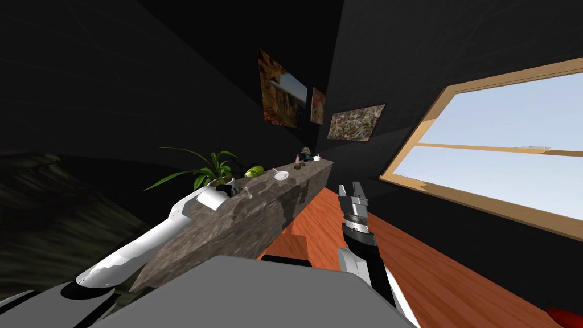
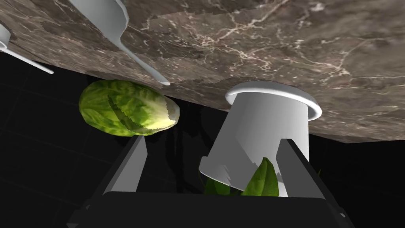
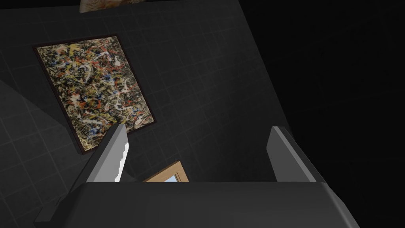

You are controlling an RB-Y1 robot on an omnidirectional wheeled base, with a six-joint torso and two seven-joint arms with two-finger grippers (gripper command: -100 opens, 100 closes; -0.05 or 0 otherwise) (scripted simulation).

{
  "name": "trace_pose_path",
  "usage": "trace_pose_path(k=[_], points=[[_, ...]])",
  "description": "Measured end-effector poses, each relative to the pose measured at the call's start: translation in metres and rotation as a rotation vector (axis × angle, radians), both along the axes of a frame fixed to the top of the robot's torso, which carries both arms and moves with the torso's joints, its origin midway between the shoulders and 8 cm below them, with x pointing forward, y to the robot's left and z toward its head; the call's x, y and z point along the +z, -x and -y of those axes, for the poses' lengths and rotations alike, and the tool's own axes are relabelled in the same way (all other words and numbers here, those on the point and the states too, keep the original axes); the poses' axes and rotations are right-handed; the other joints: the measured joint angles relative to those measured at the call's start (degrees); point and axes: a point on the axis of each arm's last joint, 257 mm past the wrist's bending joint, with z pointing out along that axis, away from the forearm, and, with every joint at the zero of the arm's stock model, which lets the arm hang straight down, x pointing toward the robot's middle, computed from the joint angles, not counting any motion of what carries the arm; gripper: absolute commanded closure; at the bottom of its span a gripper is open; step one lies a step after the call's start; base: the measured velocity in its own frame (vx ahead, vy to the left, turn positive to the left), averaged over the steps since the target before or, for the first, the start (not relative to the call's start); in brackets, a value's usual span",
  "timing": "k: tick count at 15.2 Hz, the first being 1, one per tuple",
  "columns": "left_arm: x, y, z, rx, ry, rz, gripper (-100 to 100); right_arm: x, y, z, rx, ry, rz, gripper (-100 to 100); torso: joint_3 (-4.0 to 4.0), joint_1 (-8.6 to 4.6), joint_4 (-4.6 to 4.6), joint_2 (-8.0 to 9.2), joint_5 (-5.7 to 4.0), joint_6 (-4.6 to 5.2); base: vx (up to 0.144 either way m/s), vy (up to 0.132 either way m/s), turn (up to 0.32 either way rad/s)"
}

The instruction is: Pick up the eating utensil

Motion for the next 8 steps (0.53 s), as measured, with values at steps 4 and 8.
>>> trace_pose_path(k=[4, 8], points=[[-0.018, 0.022, 0.013, -0.044, -0.005, -0.085, -100, 0.000, 0.000, 0.000, 0.000, 0.000, 0.000, 0, -0.06, -0.23, -0.02, -0.10, -0.05, 0.02, 0.017, 0.066, -0.125], [-0.048, 0.045, 0.027, -0.097, -0.010, -0.197, -100, 0.000, 0.000, 0.000, 0.000, 0.000, 0.000, 0, -0.08, -0.25, -0.04, -0.13, -0.05, 0.01, 0.018, 0.063, -0.130]])
